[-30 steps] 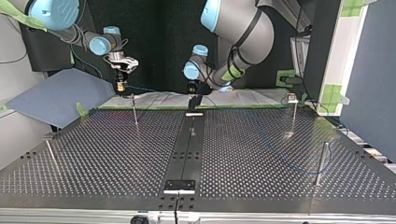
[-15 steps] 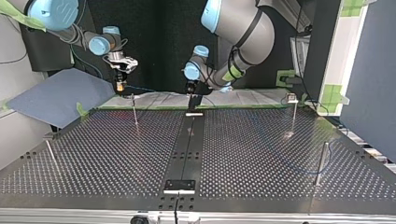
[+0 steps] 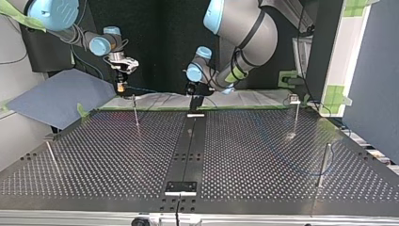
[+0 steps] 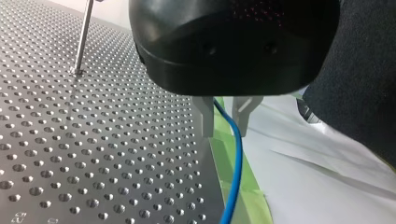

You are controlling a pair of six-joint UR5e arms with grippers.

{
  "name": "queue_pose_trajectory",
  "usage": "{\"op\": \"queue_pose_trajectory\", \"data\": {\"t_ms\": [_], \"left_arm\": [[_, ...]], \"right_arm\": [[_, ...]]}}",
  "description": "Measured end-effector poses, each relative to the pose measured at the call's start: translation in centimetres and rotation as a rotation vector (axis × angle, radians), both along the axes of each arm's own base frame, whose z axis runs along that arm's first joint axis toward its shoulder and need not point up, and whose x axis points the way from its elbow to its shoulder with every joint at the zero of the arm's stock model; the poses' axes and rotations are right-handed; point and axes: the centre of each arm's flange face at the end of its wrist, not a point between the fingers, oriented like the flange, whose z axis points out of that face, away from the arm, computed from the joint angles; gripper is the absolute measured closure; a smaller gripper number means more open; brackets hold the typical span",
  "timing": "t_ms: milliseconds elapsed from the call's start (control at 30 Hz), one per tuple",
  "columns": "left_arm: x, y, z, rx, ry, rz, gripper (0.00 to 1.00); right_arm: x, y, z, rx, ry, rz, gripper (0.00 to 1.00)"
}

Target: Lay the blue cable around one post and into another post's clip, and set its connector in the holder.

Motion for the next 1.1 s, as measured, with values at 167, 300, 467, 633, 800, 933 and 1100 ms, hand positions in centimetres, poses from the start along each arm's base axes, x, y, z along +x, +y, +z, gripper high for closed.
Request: {"op": "queue_pose_trajectory", "data": {"t_ms": [167,300,467,633,800,933,1100], "left_arm": [[0.0,0.0,0.0,-0.004,0.006,-0.012,0.94],[0.0,0.0,0.0,-0.007,0.008,-0.020,1.00],[0.1,0.1,0.0,-0.008,0.009,-0.020,1.00],[0.1,0.1,0.0,-0.008,0.011,-0.022,1.00],[-0.4,-0.5,0.0,-0.011,0.012,-0.043,1.00],[-0.9,-1.3,0.3,-0.012,0.009,-0.060,1.00],[-1.8,-2.8,1.5,-0.018,-0.004,-0.088,1.00]], "right_arm": [[-0.1,0.0,0.0,0.001,0.001,-0.002,1.00],[-0.1,0.0,0.0,0.001,0.002,-0.002,1.00],[-0.2,0.0,0.0,0.003,0.002,-0.003,1.00],[-0.2,0.0,-0.1,0.004,0.002,-0.003,1.00],[-0.3,0.0,-0.1,0.005,0.007,-0.007,1.00],[-0.7,-0.1,-0.1,0.004,0.022,-0.031,1.00],[-1.5,-0.3,-0.2,0.008,0.049,-0.068,1.00]]}}
